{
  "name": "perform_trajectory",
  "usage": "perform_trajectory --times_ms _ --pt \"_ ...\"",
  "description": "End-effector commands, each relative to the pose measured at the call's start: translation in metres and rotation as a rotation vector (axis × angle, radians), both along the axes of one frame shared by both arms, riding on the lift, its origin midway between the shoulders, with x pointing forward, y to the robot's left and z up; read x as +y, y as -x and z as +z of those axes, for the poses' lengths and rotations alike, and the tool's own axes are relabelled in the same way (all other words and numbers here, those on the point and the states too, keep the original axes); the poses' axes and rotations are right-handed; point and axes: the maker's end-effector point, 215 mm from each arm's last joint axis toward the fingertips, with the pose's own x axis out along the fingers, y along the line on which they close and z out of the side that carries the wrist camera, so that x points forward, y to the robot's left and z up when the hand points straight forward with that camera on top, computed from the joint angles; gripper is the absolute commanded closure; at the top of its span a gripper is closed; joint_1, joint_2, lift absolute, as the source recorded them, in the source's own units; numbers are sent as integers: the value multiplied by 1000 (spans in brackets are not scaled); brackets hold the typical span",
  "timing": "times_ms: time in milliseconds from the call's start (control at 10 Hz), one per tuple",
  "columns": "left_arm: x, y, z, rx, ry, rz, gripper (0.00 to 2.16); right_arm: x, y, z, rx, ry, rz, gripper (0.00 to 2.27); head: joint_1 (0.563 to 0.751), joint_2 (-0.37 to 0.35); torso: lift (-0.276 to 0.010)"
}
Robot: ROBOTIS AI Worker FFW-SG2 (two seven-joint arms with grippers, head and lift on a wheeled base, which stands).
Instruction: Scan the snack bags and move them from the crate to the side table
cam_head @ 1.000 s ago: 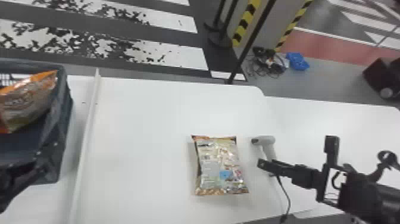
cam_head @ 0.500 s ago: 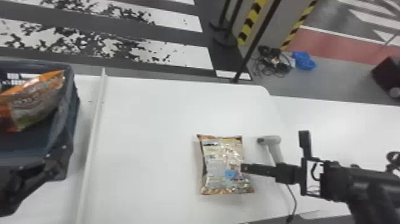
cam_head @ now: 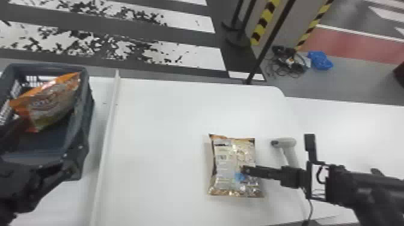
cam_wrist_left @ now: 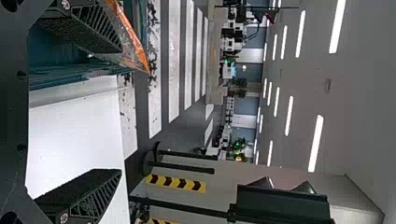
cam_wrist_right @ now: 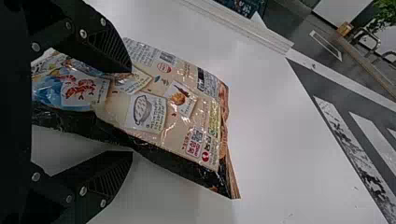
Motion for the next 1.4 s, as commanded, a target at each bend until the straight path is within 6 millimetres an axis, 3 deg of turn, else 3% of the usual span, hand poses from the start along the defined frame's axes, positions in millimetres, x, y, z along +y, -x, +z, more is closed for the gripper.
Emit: perform_trajectory --times_ms 0,400,600,800,900,1100,1300 --pt "0 -1 -3 4 -1 1 80 6 1 -1 7 -5 14 2233 695 -250 -87" --pt "4 -4 -13 12 -7 4 80 18 9 42 -61 -91 7 2236 695 -229 -87" --pt "2 -7 -9 3 -7 2 80 8 -7 90 -134 -156 -54 2236 695 -219 -87" --pt "2 -7 -12 6 -13 -1 80 -58 -54 140 -280 -120 -242 2240 695 -239 -87" --pt "2 -6 -14 8 -27 -3 80 -100 -80 150 -352 -77 -372 2240 695 -276 -87" --pt "2 -6 -18 15 -37 -11 80 -186 -117 147 -412 31 -652 2240 695 -350 -87" --pt "0 -4 -19 16 -44 -21 80 -276 -129 148 -453 173 -923 2240 695 -350 -87"
